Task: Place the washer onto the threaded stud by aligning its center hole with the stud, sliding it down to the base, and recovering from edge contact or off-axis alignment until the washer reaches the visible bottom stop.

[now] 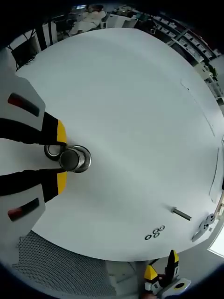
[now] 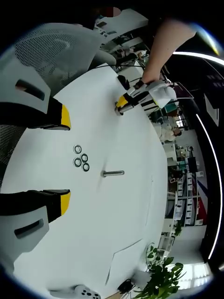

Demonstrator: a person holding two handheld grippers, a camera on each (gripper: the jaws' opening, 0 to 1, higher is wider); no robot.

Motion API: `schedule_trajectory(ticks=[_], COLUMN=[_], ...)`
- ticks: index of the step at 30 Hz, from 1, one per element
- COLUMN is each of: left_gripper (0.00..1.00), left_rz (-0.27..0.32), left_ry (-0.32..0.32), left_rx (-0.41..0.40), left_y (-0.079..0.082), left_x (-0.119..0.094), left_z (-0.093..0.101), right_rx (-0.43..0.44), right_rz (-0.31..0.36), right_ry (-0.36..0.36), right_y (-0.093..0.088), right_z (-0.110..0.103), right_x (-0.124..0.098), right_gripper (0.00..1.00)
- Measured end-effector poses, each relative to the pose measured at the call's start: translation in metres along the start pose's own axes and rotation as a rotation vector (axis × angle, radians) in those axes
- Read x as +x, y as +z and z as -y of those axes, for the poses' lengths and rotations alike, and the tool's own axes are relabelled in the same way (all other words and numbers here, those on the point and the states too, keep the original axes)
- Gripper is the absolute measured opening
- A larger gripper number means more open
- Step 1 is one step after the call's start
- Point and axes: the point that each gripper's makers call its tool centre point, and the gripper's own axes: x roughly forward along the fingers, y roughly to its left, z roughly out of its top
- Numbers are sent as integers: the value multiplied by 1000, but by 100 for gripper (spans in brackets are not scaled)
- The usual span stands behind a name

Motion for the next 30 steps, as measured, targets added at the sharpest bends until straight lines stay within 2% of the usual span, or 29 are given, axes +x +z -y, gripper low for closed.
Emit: schedule_trajectory(ticks=[6, 10, 16, 30], left_gripper=[20, 24, 25, 24], left_rz=[-9, -19, -43, -30], left_ry=[14, 48, 10, 13], left_rx=[-13, -5, -32, -51], left_y=[-6, -11, -18, -19], left_x=[-1, 0, 6, 8], left_z=[-6, -14, -11, -13], right_rx=[-1, -6, -4, -6], right_rz=[0, 2, 0, -12], right_ry=[1, -6, -8, -5], right_y=[0, 0, 0, -2], right_z=[0, 1, 1, 0], right_x=[0, 0, 0, 1], right_gripper=[54, 54, 54, 53])
